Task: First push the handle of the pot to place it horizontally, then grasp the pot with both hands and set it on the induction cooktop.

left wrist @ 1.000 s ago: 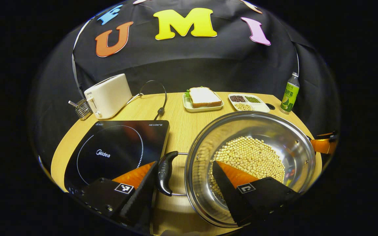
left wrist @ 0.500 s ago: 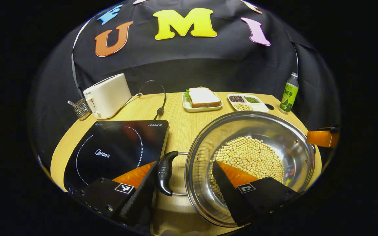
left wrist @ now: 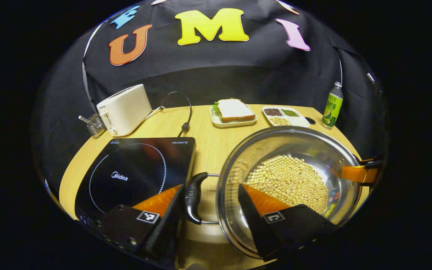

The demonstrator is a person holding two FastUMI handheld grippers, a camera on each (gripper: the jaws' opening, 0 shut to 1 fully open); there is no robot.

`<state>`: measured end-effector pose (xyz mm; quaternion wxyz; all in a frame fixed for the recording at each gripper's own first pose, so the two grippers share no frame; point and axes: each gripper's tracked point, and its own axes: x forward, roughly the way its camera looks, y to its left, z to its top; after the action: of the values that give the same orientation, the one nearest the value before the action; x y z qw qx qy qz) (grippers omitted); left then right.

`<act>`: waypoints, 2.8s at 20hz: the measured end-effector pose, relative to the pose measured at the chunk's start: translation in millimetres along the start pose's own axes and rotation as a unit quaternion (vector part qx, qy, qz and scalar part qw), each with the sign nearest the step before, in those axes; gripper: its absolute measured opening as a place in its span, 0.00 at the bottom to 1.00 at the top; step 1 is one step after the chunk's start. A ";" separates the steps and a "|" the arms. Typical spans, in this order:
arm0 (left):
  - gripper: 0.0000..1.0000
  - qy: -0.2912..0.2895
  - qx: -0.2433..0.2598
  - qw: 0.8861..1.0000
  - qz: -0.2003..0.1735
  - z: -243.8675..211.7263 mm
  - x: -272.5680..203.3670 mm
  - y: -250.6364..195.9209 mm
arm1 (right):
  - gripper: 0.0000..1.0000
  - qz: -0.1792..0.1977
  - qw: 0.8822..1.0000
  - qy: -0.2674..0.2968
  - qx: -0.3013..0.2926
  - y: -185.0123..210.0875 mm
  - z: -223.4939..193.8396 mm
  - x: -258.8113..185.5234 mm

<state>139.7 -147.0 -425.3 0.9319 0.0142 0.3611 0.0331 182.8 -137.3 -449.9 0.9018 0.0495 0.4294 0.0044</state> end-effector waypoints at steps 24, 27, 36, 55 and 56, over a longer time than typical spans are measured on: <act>0.58 -0.017 -0.002 1.000 0.005 55.6 -63.0 103.6 | 0.52 0.008 1.000 -0.020 -0.017 108.9 38.4 -84.8; 0.58 -0.016 -0.003 1.000 0.013 53.4 -71.4 139.2 | 0.53 0.017 1.000 -0.018 -0.014 147.7 35.4 -88.9; 0.58 -0.007 -0.003 1.000 0.029 43.1 -69.3 237.7 | 0.52 0.032 0.999 -0.009 -0.010 252.0 21.4 -83.2; 0.58 0.013 0.009 1.000 0.021 23.7 -12.1 299.1 | 0.52 0.013 1.000 0.004 0.005 318.9 11.7 -35.2; 0.58 0.008 0.013 1.000 0.019 25.9 -10.6 298.1 | 0.52 0.011 1.000 0.003 0.011 317.6 10.5 -35.5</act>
<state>134.0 149.5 -384.1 0.9277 0.0328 0.3690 0.0459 179.5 176.0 -386.3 0.8995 0.0643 0.4320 0.0095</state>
